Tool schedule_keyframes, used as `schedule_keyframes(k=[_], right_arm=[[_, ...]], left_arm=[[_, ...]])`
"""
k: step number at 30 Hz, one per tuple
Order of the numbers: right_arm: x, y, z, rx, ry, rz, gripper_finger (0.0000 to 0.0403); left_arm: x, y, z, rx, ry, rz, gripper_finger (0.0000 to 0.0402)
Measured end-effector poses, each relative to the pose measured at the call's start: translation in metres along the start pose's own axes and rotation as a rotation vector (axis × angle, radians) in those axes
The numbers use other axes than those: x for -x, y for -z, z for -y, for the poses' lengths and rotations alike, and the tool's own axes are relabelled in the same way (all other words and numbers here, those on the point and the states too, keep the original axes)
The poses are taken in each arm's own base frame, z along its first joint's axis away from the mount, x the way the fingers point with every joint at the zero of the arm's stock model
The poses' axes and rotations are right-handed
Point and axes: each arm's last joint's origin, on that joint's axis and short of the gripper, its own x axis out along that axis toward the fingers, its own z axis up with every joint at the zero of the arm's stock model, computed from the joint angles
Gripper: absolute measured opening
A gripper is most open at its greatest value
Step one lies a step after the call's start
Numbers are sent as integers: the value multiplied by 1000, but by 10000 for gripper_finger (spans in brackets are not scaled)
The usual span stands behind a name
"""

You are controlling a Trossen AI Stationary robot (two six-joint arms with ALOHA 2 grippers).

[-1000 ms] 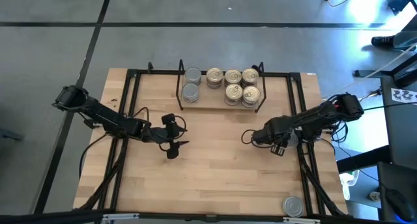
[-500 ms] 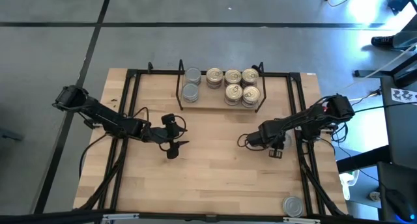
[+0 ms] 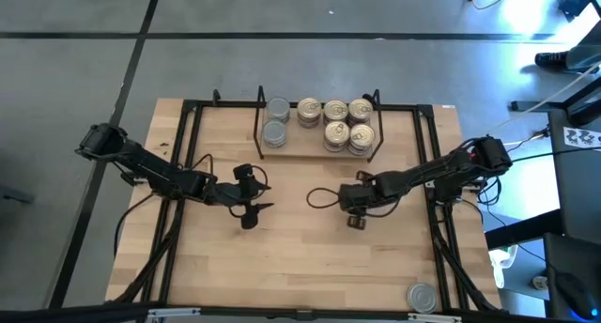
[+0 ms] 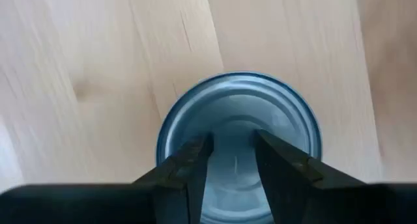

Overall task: Stack canned seafood by type on shelf
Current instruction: Put the green white tuna can on the shelf

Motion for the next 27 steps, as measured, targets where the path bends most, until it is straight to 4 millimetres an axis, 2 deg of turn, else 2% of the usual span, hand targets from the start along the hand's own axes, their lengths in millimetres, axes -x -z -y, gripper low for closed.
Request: schedule_keyframes(k=[4,12,16,22,27], right_arm=[[-6,-16,-6,10,-22,148,129],[-40,-38,-20,65,-43,322,129],[-48,-50,-26,92,-78,454,129],[-45,-62,-31,199,-89,604,129],[-19,-59,-28,264,-114,608,129]], left_arm=[[0,-2,1,25,7,22,249],[-3,-4,-8,92,-29,17,249],[-6,-5,-10,101,-40,26,249],[-17,-4,-5,65,-11,69,249],[-33,-8,4,16,62,121,249]])
